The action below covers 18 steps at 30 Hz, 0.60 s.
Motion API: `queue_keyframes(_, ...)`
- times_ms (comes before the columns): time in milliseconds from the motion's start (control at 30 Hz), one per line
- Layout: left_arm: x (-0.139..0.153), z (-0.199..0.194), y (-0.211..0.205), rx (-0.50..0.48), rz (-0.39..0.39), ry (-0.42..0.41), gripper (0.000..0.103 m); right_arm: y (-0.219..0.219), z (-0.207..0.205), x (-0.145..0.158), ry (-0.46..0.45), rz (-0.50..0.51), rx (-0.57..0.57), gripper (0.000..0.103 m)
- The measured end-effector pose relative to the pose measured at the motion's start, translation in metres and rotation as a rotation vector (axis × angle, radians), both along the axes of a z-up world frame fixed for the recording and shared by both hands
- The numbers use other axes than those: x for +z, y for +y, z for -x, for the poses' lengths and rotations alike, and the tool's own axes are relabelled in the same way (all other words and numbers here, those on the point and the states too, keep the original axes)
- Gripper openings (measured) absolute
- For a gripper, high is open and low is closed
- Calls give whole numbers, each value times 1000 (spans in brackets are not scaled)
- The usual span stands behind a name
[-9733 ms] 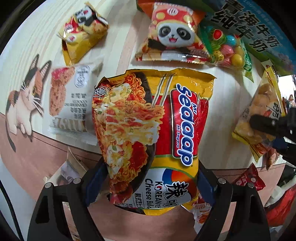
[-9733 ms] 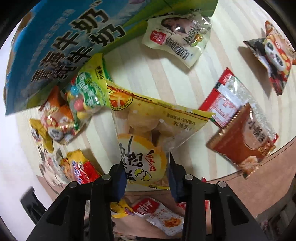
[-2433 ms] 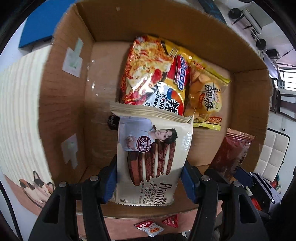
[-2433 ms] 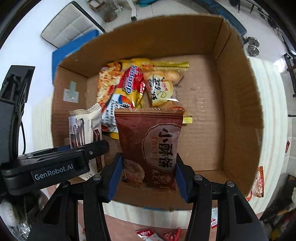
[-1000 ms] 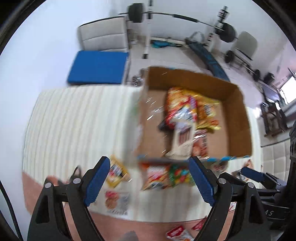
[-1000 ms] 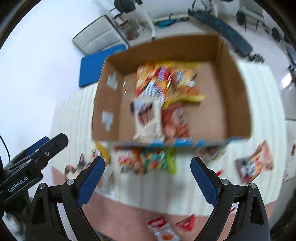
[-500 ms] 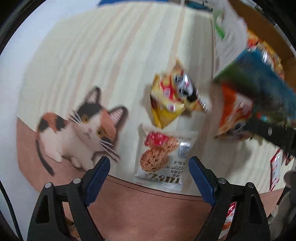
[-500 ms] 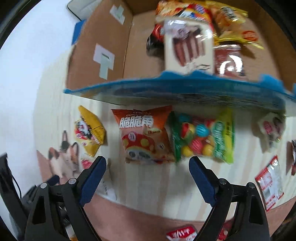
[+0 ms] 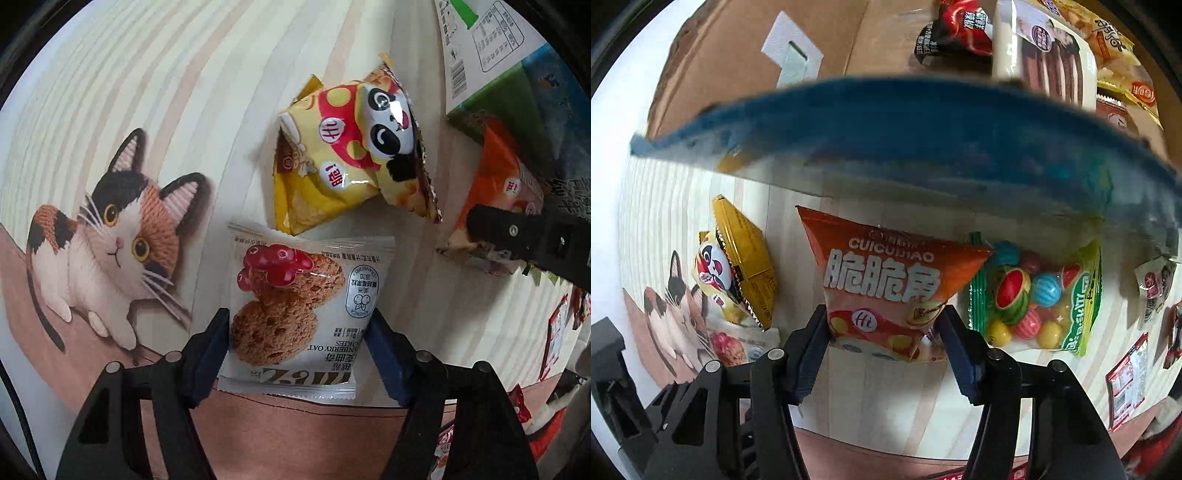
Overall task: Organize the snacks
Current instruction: 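Grasp the oat cookie packet with the left tool while the right tool grasps the orange CUICUIJIAO bag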
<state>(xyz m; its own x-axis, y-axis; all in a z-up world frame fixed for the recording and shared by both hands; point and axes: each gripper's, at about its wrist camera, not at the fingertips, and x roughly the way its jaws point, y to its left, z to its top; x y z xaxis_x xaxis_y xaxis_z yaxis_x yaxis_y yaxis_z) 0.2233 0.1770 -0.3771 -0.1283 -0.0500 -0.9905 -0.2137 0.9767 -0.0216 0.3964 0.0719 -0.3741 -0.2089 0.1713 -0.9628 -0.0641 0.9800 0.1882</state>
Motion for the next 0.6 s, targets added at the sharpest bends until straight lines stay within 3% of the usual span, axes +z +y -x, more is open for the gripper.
queue_keyframes(300, 13, 21, -8, 9, -14, -16, 70, -28, 22, 11, 18, -41, -26, 54)
queue_keyframes(600, 62, 43, -39, -38, -14, -104, 70, -51, 52, 49, -9, -92, -28, 53)
